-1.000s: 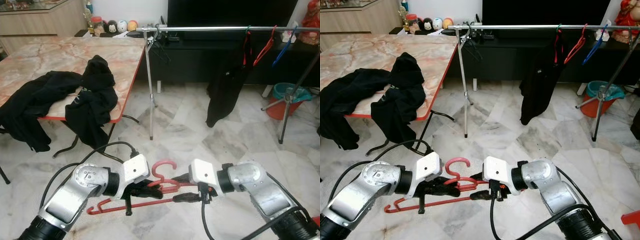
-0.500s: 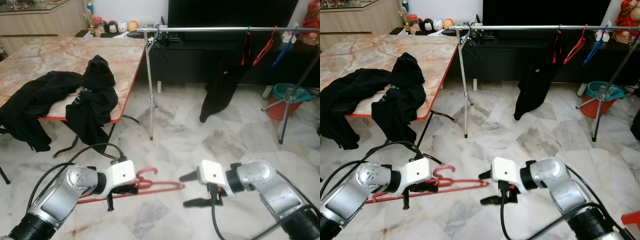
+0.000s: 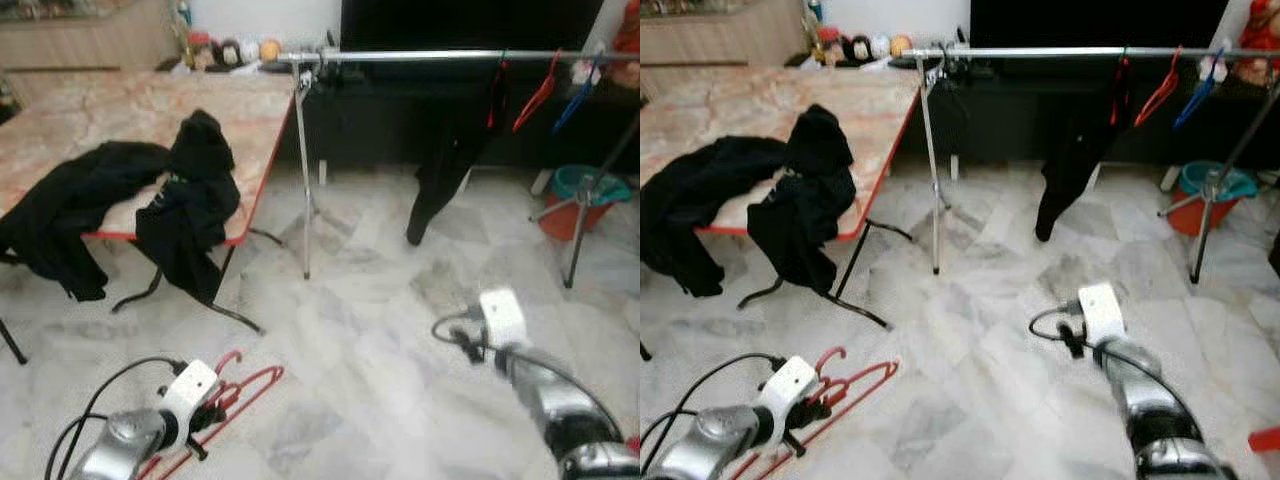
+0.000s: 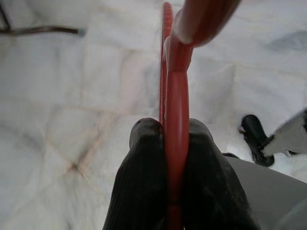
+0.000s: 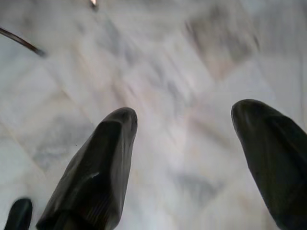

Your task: Hang hanger

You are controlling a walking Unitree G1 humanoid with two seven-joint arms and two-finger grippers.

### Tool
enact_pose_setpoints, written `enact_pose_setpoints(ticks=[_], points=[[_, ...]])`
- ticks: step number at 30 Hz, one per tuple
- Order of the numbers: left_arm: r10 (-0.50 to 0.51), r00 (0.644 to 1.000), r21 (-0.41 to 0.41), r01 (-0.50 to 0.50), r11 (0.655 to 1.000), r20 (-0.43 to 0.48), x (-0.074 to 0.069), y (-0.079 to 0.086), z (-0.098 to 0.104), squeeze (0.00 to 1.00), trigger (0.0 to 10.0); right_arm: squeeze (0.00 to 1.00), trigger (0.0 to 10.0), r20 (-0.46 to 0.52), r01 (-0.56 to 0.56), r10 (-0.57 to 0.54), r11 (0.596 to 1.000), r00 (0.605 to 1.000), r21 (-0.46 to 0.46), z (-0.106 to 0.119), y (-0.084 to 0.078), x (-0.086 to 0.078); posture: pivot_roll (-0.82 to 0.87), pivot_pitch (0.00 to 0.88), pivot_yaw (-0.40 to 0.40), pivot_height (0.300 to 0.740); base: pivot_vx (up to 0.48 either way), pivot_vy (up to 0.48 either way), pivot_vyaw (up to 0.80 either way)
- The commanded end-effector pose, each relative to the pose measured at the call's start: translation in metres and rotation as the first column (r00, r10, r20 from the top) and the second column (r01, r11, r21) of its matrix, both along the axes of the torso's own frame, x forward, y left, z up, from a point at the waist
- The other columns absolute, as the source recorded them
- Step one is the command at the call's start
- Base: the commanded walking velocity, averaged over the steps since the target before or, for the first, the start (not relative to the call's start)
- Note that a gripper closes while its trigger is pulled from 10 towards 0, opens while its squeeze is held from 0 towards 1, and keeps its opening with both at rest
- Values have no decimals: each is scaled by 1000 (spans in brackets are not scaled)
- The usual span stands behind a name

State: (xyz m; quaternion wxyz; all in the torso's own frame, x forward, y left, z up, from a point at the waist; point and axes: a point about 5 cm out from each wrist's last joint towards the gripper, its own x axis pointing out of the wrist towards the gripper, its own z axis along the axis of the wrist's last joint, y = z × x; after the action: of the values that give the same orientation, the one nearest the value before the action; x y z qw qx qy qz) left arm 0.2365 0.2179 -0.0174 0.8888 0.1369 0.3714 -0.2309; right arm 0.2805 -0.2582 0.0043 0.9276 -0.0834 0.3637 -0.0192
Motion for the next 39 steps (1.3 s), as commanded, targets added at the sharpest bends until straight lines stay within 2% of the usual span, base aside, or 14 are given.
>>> enact_pose_setpoints(ticks=[1,4,6,9,10,11,12,13,18,20,25,30,39], points=[[123,992,4,-122,992,-7,-3,7,-10,0,10000,0,10000,-32,30,-30,1000,999,9,-16,7,-13,109,0,16,740,0,0,0],[295,953,-23,-297,954,-64,-15,10,-26,0,10000,0,10000,-117,68,-62,997,991,44,-44,23,-39,102,0,24,740,0,0,0],[366,926,-20,-369,929,-90,-24,10,-35,0,10000,0,10000,-183,141,-127,988,975,67,-61,30,-59,102,0,27,740,0,0,0],[403,908,1,-405,914,-112,-32,11,-41,0,10000,0,10000,-215,208,-180,971,960,115,-70,37,-72,98,0,34,740,0,0,0],[423,895,11,-426,905,-141,-39,11,-46,0,10000,0,10000,-252,256,-217,958,943,132,-79,41,-86,82,0,43,740,0,0,0],[423,895,11,-426,905,-141,-39,11,-46,0,10000,0,10000,-252,256,-217,958,943,132,-79,41,-86,82,0,43,740,0,0,0],[412,895,36,-412,911,-170,-46,10,-52,0,10000,0,10000,-296,295,-246,946,923,135,-87,44,-102,92,0,39,740,0,0,0],[407,896,45,-406,913,-176,-48,9,-53,0,10000,0,10000,-307,311,-258,940,916,139,-90,45,-106,95,0,37,740,0,0,0],[452,876,47,-451,891,-166,-49,7,-56,0,10000,0,10000,-328,322,-266,938,906,129,-97,50,-121,90,0,38,740,49,0,0],[450,877,53,-448,892,-167,-49,7,-57,0,10000,0,10000,-338,315,-260,941,905,120,-99,51,-125,87,0,39,740,307,0,0],[443,880,63,-439,896,-173,-51,5,-58,0,10000,0,10000,-347,345,-288,932,893,112,-100,49,-128,78,0,38,740,355,0,0],[439,881,64,-435,898,-178,-53,-1,-61,0,10000,0,10000,-350,321,-266,941,898,108,-101,49,-131,78,0,28,740,376,0,-581],[449,869,89,-441,893,-208,-68,0,-68,0,10000,0,10000,-358,304,-247,946,900,111,-102,49,-133,87,0,23,740,384,0,-533]])
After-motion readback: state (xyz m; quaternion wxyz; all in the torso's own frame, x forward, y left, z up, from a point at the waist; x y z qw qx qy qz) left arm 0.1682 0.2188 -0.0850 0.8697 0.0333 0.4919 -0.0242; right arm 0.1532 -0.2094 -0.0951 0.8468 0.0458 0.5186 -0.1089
